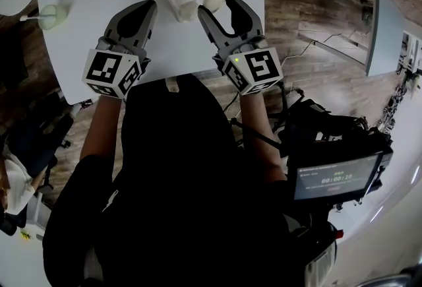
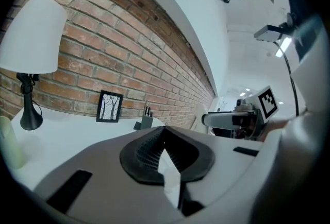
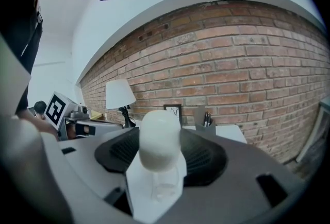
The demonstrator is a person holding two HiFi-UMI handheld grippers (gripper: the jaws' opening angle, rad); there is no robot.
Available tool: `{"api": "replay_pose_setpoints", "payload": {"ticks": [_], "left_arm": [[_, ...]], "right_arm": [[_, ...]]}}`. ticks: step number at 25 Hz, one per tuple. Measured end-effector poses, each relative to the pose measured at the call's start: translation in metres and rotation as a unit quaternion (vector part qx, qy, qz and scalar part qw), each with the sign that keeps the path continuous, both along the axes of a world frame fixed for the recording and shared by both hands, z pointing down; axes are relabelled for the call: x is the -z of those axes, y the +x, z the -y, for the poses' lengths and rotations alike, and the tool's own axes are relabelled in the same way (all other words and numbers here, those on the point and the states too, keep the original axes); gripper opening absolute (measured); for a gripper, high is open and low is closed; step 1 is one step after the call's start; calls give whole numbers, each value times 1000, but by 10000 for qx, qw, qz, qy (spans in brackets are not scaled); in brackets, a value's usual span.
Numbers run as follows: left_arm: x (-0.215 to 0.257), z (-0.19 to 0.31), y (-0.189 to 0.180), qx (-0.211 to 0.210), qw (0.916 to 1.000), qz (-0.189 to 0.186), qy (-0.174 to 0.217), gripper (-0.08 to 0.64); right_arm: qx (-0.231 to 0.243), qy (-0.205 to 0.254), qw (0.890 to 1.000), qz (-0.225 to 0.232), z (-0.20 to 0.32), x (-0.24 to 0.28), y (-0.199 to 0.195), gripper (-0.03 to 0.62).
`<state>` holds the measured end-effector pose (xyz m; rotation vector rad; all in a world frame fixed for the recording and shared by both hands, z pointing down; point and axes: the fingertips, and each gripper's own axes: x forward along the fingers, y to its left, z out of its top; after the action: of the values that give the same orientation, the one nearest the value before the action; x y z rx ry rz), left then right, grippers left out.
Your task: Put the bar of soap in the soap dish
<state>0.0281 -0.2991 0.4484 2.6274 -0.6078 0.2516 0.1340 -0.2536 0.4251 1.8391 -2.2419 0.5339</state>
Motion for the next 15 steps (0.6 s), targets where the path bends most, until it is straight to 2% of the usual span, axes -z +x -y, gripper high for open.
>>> {"api": "replay_pose_setpoints", "payload": {"ticks": [15], "left_arm": [[-14, 4, 11, -172, 9997, 80, -137, 6]], "right_arm": [[-150, -243, 9996, 0, 2, -22, 2, 255]]}}
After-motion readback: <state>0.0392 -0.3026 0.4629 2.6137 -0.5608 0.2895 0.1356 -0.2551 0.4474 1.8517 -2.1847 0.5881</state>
